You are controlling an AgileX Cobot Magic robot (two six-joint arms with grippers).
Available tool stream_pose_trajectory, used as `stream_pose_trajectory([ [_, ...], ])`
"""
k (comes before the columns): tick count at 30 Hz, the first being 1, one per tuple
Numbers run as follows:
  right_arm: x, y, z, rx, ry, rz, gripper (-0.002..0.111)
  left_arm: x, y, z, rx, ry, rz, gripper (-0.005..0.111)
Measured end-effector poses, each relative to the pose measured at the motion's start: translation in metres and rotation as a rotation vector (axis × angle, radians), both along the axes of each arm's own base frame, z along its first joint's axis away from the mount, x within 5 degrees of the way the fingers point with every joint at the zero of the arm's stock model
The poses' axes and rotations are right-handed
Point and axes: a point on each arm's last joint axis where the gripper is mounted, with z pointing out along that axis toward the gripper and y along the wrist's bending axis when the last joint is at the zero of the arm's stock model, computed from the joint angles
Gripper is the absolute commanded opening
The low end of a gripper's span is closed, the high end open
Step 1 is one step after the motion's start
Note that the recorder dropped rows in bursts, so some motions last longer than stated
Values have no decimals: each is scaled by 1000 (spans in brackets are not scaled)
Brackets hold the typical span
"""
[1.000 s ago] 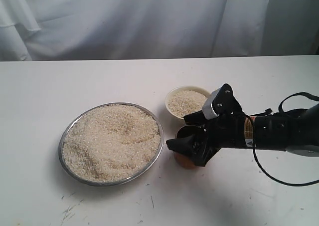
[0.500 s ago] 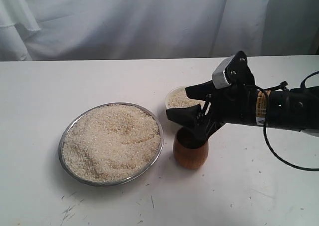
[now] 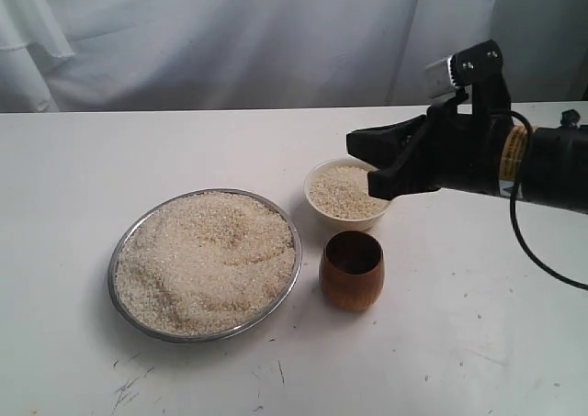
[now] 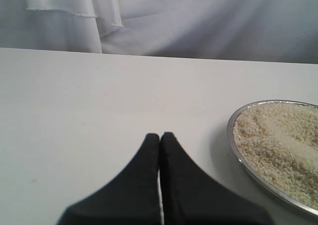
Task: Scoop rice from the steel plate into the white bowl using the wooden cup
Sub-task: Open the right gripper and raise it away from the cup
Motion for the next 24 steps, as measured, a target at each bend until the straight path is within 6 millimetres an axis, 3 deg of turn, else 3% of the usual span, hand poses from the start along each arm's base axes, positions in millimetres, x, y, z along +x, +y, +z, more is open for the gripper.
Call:
stream_pose_trajectory([
  [6, -7, -5, 19, -39, -34, -60, 0, 0, 0, 0, 0, 0, 0, 0],
  [14, -39, 0, 57, -17, -68, -20, 0, 0, 0, 0, 0, 0, 0, 0],
  [24, -65, -2, 78, 61, 23, 68, 0, 0, 0, 0, 0, 0, 0, 0],
])
